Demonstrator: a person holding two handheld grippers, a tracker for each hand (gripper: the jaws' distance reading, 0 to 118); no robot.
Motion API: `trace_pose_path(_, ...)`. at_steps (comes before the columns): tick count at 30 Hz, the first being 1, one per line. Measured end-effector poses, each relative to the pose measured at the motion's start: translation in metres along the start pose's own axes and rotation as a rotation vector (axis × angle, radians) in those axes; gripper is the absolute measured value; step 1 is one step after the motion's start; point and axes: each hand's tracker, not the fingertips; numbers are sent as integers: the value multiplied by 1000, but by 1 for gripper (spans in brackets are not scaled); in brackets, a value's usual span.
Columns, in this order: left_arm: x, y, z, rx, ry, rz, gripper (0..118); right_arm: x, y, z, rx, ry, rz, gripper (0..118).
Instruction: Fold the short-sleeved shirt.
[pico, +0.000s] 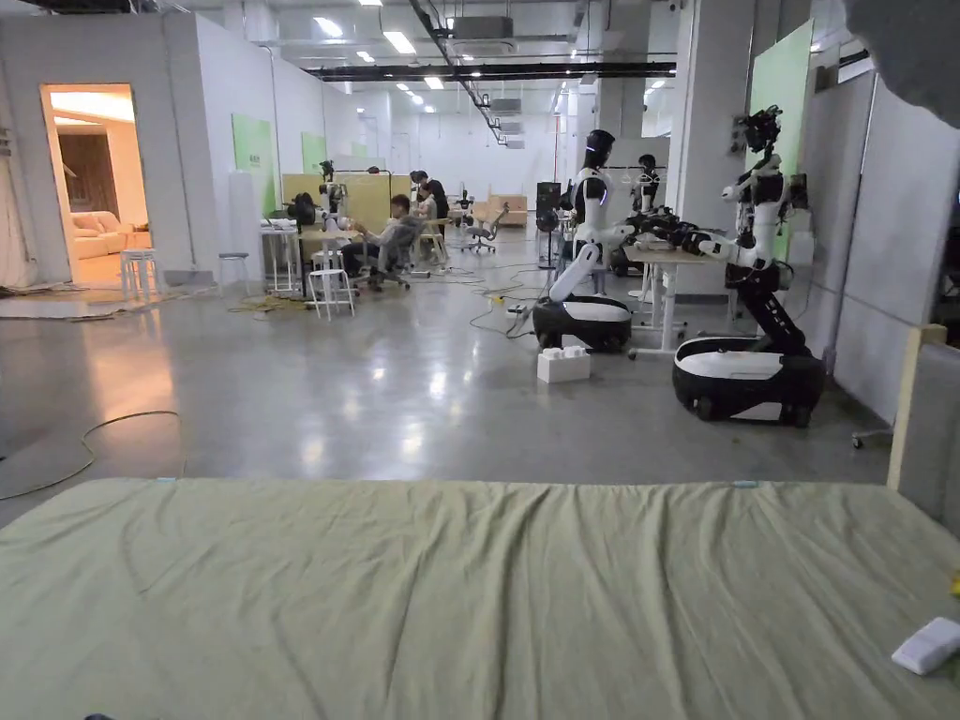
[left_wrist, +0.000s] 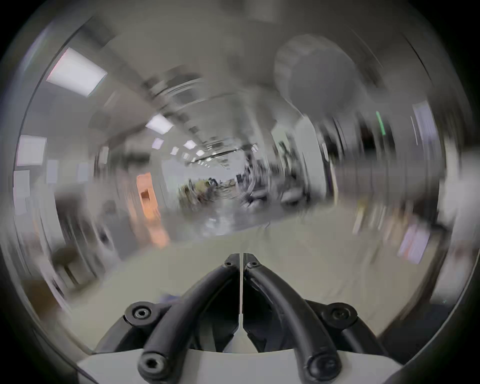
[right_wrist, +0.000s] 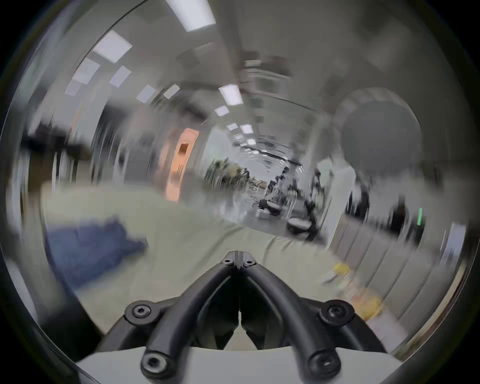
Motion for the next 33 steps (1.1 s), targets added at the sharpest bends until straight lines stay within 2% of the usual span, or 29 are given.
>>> trace_pose_path(1,-11,0,6,19,-13,213,1,8,-7,5,-71,-10,-191,1)
trace_pose_path(2,-14,-5,10,27,24,291,1,12,-2,13,53,-89,-182,0)
trace_pose_path(3,-14,-12,15,46,66,289,1,14,-11,18,30,-105,-239,0)
trace_pose_path(6,-1,-19,13,-22,48,68,1,22,-7,21,-5,-74,-191,0)
trace_pose_path(8,8,-23,12,-43,73,-17,1,12,2,23,43,-66,-99,0)
trace_pose_path(9,12,-24,14,-24,92,-33,1,13,3,23,35,-69,-114,0)
trace_pose_path(12,13,-23,17,-11,37,0,1,12,3,22,27,-65,-120,0)
trace_pose_path(16,19,-20,18,0,44,-70,1,12,3,22,18,-65,-112,0)
trace_pose_path(26,11,-15,20,10,44,-24,1,16,7,22,18,-60,-128,0)
trace_pose_path(30,10,-15,20,3,33,-27,1,13,7,21,17,-51,-108,0)
trace_pose_path(33,14,-17,20,-10,50,-96,1,12,8,20,16,-47,-77,0)
